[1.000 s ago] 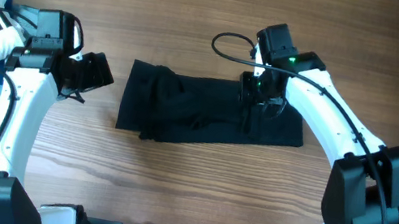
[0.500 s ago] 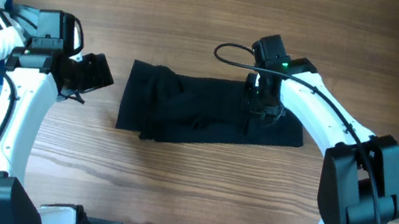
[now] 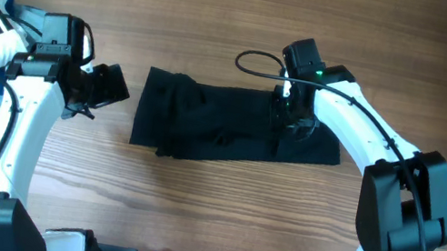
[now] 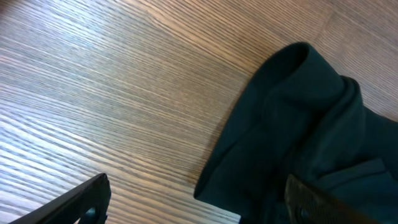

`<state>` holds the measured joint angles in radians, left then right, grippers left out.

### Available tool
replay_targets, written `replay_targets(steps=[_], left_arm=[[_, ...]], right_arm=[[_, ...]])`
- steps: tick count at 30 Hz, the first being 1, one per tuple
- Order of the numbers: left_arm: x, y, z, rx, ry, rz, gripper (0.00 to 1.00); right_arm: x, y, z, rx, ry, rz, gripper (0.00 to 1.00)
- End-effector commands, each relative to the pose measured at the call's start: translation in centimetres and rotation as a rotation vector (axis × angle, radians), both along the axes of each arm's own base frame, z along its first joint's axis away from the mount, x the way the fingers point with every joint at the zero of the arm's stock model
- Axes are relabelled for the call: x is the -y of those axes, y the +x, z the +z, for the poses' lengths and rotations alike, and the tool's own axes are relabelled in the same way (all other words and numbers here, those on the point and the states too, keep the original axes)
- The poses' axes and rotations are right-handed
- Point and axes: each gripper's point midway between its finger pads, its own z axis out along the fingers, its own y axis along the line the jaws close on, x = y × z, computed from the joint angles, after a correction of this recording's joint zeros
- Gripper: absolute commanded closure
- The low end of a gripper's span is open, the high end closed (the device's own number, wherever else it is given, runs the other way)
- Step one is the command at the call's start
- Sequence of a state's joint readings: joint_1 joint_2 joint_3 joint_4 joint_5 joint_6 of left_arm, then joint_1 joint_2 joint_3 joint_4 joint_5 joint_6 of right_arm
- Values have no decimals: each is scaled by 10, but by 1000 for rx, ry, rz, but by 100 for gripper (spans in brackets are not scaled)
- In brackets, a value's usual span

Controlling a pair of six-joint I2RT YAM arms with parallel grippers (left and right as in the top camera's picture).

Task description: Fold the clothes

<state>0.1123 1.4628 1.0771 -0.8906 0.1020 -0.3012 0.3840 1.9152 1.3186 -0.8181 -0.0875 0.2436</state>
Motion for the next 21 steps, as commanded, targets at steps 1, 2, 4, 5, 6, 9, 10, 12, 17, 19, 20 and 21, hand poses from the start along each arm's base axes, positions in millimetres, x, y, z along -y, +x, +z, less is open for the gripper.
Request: replay_targets(steps=[1,2,4,5,6,9,10,12,17,19,20,21], left_arm=[[10,1,-3,-7,-61,-24,6],[14,0,-9,-17,-82,-30,5],[32,-3,-25,-47,-171,-123,2],[38,-4,-31,-59,-203,-155,2],[44,-4,-41,-80,-234,-190,1],[51,-1,-73,-141,-289,-220,0],[58,1,-79,-143,-320,-250,0],[72,2,-101,-170,-361,-300,0],[111,-4,-126,-210,-457,-405,0],[112,-4,-124,-208,-470,-400,1],[112,-3,-123,-206,-484,-393,2],[111,-3,-121,-204,-508,-382,2]], right_arm=[[-11,0,8,-2,41,57,50],[-3,5,25,46,7,34,49],[10,12,55,137,-32,-14,44],[14,13,62,156,-41,-28,43],[22,13,72,174,-50,-66,40],[44,6,75,140,-72,-180,40],[48,6,75,130,-74,-198,40],[54,5,74,120,-76,-228,40],[55,4,74,113,-80,-228,40],[56,2,73,107,-82,-227,40],[56,2,73,105,-84,-227,40],[56,1,73,105,-87,-227,40]])
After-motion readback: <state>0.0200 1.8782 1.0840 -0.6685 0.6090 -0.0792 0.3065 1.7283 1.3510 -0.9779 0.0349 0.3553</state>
